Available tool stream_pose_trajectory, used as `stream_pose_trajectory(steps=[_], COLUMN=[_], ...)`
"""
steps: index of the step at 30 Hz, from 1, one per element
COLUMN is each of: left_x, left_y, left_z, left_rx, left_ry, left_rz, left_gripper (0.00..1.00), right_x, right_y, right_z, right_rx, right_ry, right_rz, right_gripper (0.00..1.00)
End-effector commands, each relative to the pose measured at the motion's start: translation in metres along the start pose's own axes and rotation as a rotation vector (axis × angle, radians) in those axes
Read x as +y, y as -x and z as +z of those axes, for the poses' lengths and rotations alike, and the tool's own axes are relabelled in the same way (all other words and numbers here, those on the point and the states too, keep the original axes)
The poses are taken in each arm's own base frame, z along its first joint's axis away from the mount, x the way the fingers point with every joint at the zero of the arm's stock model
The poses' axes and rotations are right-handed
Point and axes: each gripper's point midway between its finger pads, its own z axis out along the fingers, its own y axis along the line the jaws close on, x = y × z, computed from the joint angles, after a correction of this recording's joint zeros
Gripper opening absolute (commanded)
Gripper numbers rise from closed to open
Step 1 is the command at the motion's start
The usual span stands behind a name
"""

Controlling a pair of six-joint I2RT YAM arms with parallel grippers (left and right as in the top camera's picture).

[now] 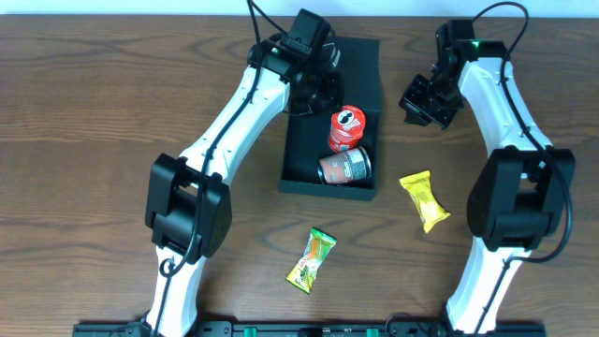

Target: Pack container

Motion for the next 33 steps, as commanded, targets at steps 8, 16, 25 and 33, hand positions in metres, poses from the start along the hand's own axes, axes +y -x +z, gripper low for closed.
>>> stream_pose_trajectory(steps=[8, 16, 25, 33], left_x=[0.008, 0.003, 0.016, 0.022], left_y=[0.008, 0.001, -0.001, -0.003], left_z=[-0.004, 0.01, 0.023, 0.03], left_rx=[-0.038, -0.016, -0.003, 0.009], left_ry=[0.052, 0.06, 0.108, 0.123], left_rz=[-0.006, 0.012, 0.001, -0.006], left_gripper=[0.06, 0.06, 0.06, 0.06], right_x=[-0.003, -0.003, -0.004, -0.005], right_y=[-0.003, -0.003, -0.002, -0.002], right_z=[0.003, 0.003, 0.003, 0.003], right_rx=[0.01, 0.01, 0.007, 0.006], right_ry=[-0.019, -0.019, -0.026, -0.026], right_rz=[-0.03, -0.03, -0.038, -0.045], right_gripper=[0.02, 0.02, 0.02, 0.01])
